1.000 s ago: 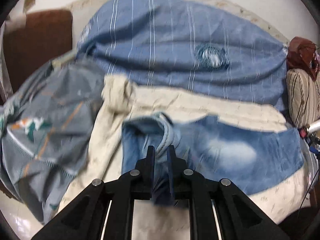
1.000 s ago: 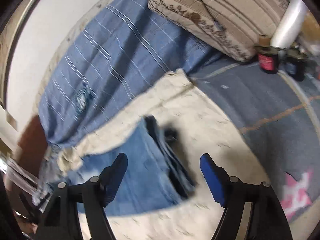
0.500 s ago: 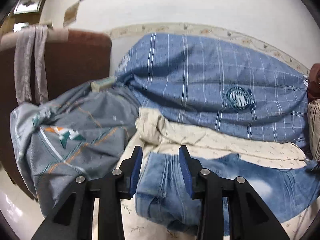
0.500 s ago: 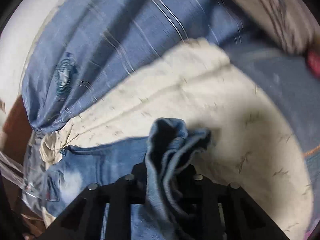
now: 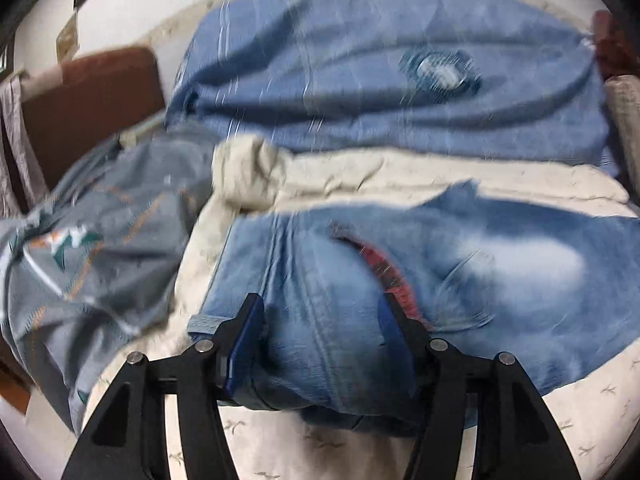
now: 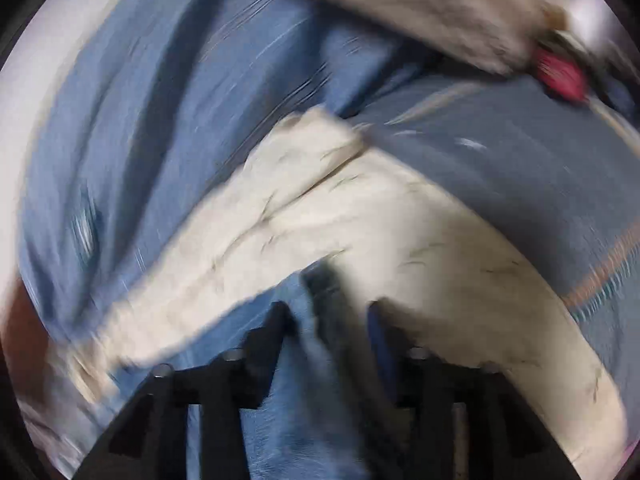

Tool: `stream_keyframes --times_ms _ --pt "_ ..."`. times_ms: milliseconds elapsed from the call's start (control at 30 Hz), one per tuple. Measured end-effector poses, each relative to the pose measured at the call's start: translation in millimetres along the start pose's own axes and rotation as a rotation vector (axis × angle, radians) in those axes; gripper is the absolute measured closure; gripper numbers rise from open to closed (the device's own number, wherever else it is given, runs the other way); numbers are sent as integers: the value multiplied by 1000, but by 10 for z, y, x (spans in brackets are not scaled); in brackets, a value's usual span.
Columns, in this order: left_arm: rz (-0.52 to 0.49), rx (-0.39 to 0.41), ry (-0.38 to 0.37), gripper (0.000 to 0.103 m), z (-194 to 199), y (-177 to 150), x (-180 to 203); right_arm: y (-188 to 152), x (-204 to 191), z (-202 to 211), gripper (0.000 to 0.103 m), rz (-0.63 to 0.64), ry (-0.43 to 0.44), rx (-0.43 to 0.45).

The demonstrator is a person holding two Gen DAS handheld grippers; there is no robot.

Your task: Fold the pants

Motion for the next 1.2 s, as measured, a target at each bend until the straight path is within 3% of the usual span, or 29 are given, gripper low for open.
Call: stream_keyframes --times_ms 67,133,300,467,600,800,933,1067,1200 --pt "58 -43 -46 41 -81 -41 -74 88 121 311 54 -52 0 99" --pt "104 -52 -68 41 -90 -54 -149 74 -17 587 54 38 0 140" --pt "76 -58 -51 41 -55 -100 -132 -477 -673 793 54 337 9 53" --pt "25 -72 -49 41 -55 -163 -92 -1394 -1223 574 54 512 56 -97" --pt "-25 -90 -45 41 -86 -233 -83 -2008 -1431 203 54 660 2 -149" --pt "-115 -102 -46 41 -115 -355 -46 -2235 -1453 21 54 777 -108 -128" --pt "-34 -90 -97 41 -10 -277 -151 -2281 -1482 70 54 798 -149 -124" --pt "48 57 -108 41 243 -46 -292 -2356 -1803 189 54 776 33 -139" --pt "64 84 -36 40 205 58 -359 -2738 -2293 225 54 871 174 -166"
Point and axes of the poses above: each gripper's, at about its wrist camera, not at the fingertips, and z roughly against the way its jaws point, x to its right, y to its top, the point moved 6 cm from there along -z, roughly the way its jaws point, and after that the axes turned 1 degree about z, right-handed, at the moved point
